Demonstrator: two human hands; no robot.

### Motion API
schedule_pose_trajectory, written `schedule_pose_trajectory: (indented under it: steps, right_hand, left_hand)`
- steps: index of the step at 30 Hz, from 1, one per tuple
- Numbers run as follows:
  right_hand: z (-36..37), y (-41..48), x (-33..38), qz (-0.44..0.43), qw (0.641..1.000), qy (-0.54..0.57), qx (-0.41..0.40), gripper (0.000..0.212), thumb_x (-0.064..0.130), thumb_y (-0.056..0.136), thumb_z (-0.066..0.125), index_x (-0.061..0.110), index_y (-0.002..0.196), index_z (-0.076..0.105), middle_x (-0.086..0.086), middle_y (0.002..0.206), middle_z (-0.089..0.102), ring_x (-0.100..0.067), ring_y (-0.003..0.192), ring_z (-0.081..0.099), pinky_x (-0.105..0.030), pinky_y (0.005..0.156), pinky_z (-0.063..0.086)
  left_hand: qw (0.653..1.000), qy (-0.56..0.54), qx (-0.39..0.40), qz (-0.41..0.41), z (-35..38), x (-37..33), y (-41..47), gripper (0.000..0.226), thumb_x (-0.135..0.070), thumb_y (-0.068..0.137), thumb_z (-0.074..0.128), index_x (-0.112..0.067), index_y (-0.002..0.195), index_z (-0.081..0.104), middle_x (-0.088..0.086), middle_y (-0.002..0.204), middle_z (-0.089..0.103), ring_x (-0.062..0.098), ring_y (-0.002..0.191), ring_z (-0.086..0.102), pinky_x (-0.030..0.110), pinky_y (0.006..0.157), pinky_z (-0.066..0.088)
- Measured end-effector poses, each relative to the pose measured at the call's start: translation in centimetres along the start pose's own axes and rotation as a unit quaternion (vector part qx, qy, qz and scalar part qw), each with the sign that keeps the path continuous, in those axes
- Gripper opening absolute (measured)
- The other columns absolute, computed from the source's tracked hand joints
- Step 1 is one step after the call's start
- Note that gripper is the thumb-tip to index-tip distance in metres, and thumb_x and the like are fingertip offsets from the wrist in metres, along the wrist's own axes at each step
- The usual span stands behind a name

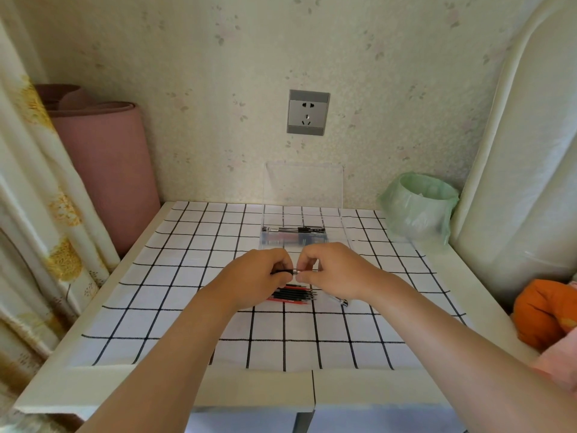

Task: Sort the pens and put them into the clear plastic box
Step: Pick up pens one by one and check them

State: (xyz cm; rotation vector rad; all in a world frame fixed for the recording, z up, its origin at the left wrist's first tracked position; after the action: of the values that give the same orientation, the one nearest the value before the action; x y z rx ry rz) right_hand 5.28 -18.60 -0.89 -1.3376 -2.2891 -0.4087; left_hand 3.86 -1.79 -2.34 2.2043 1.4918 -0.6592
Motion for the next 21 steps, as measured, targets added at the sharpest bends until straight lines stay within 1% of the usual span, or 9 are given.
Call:
schedule_pose_trajectory:
  steps: [2,4,5,7,9,11,14,19,21]
  right_hand:
    - [0.15,0.01,0.03,0.012,1.000,-0.002,0.018,0.015,0.038,0.094,0.061,0.027,0.095,0.071,0.015,0.068,0.059,0.009,0.059,0.054,-0.016,0.055,0.038]
    - [0.47,0.11,-0.18,0.018,0.999,-0.004,0.034,0.022,0.043,0.096,0.055,0.029,0.099,0.072,0.009,0.083,0.068,-0.001,0.072,0.060,-0.027,0.068,0.050]
    - [0.50,0.13,-0.23,0.017,0.999,-0.005,0.035,0.022,0.046,0.095,0.056,0.032,0.103,0.071,0.009,0.091,0.069,-0.002,0.077,0.060,-0.028,0.072,0.051]
    - [0.37,0.10,-0.29,0.011,1.000,-0.001,0.022,0.019,0.046,0.088,0.065,0.036,0.104,0.068,0.013,0.095,0.067,0.006,0.072,0.057,-0.021,0.066,0.044]
    - [0.11,0.09,-0.03,0.002,1.000,0.002,0.005,0.014,0.039,0.085,0.071,0.033,0.097,0.067,0.015,0.090,0.064,0.014,0.063,0.054,-0.016,0.059,0.037]
    - [-0.08,0.02,0.26,-0.002,1.000,-0.004,0.003,0.009,0.035,0.089,0.069,0.028,0.094,0.068,0.016,0.079,0.061,0.017,0.058,0.051,-0.015,0.054,0.033]
    - [0.03,-0.04,0.28,0.005,1.000,-0.013,0.013,0.017,0.037,0.095,0.061,0.024,0.099,0.071,0.017,0.064,0.053,0.015,0.054,0.049,-0.017,0.052,0.030]
    - [0.04,0.00,0.39,-0.010,1.000,-0.019,0.003,0.015,0.038,0.089,0.068,0.030,0.101,0.071,0.017,0.083,0.063,0.017,0.060,0.051,-0.014,0.054,0.031]
    - [0.00,0.14,0.44,-0.011,1.000,-0.028,-0.004,0.014,0.038,0.090,0.067,0.029,0.099,0.072,0.018,0.081,0.062,0.014,0.060,0.052,-0.015,0.055,0.032]
  left_hand:
    - [1.000,0.005,0.001,-0.003,0.02,0.13,0.03,0.004,-0.031,0.093,0.059,-0.033,0.094,0.062,-0.010,0.083,0.067,0.008,0.077,0.061,0.034,0.074,0.054]
    - [1.000,0.008,0.004,-0.002,0.10,0.18,0.02,0.004,-0.031,0.093,0.060,-0.033,0.095,0.062,-0.010,0.083,0.067,0.008,0.078,0.062,0.036,0.075,0.055]
    - [1.000,0.007,0.004,-0.001,0.10,0.20,0.00,0.004,-0.031,0.093,0.060,-0.033,0.095,0.063,-0.010,0.083,0.067,0.008,0.078,0.062,0.036,0.075,0.055]
    - [1.000,0.007,-0.001,-0.001,0.03,0.17,0.00,0.004,-0.031,0.093,0.060,-0.033,0.094,0.063,-0.011,0.083,0.067,0.008,0.078,0.061,0.036,0.075,0.054]
    - [1.000,0.007,-0.004,0.001,-0.05,0.09,-0.03,0.003,-0.030,0.093,0.060,-0.032,0.094,0.063,-0.010,0.083,0.066,0.008,0.077,0.061,0.035,0.074,0.054]
    - [1.000,0.007,-0.005,0.003,-0.06,0.07,-0.03,0.003,-0.030,0.093,0.060,-0.032,0.094,0.062,-0.010,0.083,0.066,0.008,0.077,0.060,0.035,0.074,0.054]
    - [1.000,0.007,-0.005,0.000,-0.04,0.19,0.00,0.003,-0.031,0.093,0.061,-0.033,0.095,0.062,-0.011,0.084,0.066,0.007,0.079,0.061,0.035,0.075,0.054]
    - [1.000,0.006,-0.008,0.000,-0.02,0.36,0.00,0.003,-0.031,0.092,0.061,-0.034,0.094,0.062,-0.013,0.084,0.066,0.007,0.079,0.061,0.037,0.076,0.054]
    - [1.000,0.003,-0.010,0.003,0.01,0.29,0.04,0.004,-0.031,0.093,0.061,-0.033,0.095,0.063,-0.013,0.085,0.066,0.007,0.080,0.061,0.036,0.076,0.054]
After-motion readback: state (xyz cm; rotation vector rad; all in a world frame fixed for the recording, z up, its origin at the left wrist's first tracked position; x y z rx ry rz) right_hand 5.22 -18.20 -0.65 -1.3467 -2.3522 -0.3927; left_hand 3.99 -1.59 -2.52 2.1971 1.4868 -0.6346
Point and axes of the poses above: each hand's wrist, its own y-axis towards the middle knuckle, its own z-axis out of the palm, x = y × z, the point moved 4 cm from there along y, towards the middle knuckle
